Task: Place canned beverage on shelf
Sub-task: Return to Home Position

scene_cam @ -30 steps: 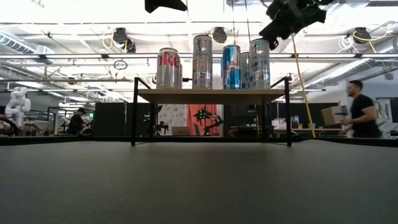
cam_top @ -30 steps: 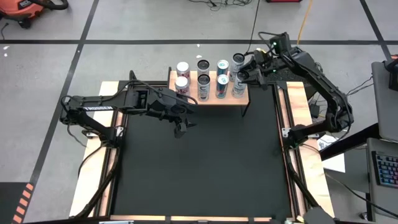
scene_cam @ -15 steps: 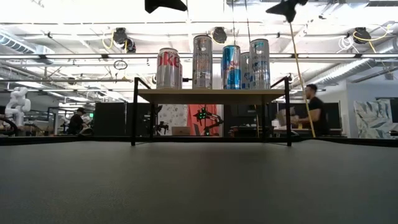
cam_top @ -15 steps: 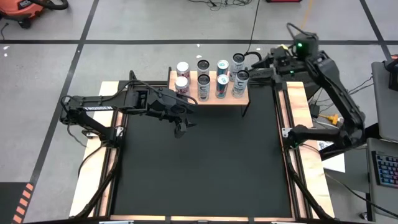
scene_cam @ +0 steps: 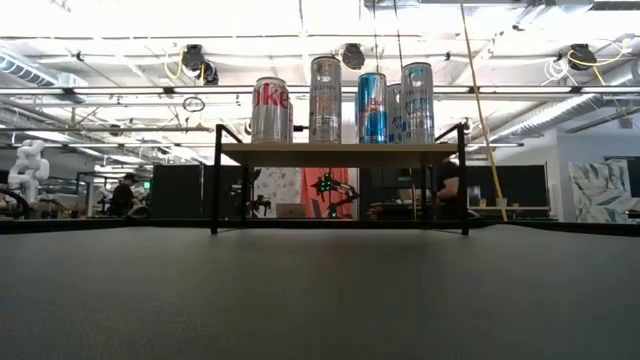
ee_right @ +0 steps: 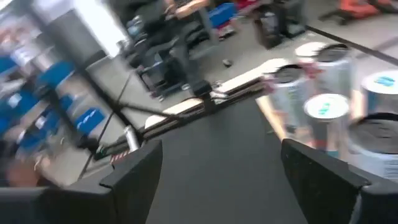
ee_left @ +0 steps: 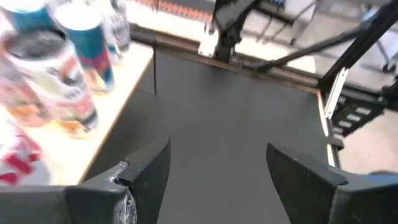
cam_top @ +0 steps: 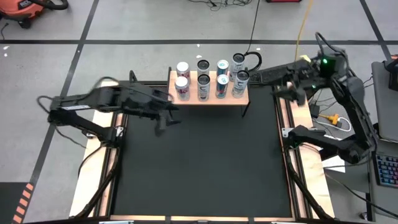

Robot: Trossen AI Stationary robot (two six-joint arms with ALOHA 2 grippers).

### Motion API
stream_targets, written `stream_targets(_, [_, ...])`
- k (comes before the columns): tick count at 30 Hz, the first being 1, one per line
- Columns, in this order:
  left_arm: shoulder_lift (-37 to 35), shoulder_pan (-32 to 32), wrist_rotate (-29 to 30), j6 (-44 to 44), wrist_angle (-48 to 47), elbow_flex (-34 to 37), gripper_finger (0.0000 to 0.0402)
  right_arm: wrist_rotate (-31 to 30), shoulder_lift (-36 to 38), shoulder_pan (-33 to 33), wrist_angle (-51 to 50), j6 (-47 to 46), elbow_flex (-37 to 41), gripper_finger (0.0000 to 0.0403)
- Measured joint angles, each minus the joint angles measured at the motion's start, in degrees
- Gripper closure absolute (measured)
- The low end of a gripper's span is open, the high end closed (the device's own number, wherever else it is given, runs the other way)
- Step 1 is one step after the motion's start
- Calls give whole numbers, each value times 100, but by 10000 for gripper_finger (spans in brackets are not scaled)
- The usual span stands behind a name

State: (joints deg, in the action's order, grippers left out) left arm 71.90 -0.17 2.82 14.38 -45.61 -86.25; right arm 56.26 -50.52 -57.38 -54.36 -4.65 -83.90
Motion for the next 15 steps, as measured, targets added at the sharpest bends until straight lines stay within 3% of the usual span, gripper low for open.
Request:
stream_targets(9, [-1418, -931, 515, 21, -129, 296, 134, 397, 1459, 13, -168, 868, 0, 93])
stream_targets(15, [-2161, -1563, 1658, 29, -119, 886, 134, 379, 2504, 15, -139, 1463, 0, 93])
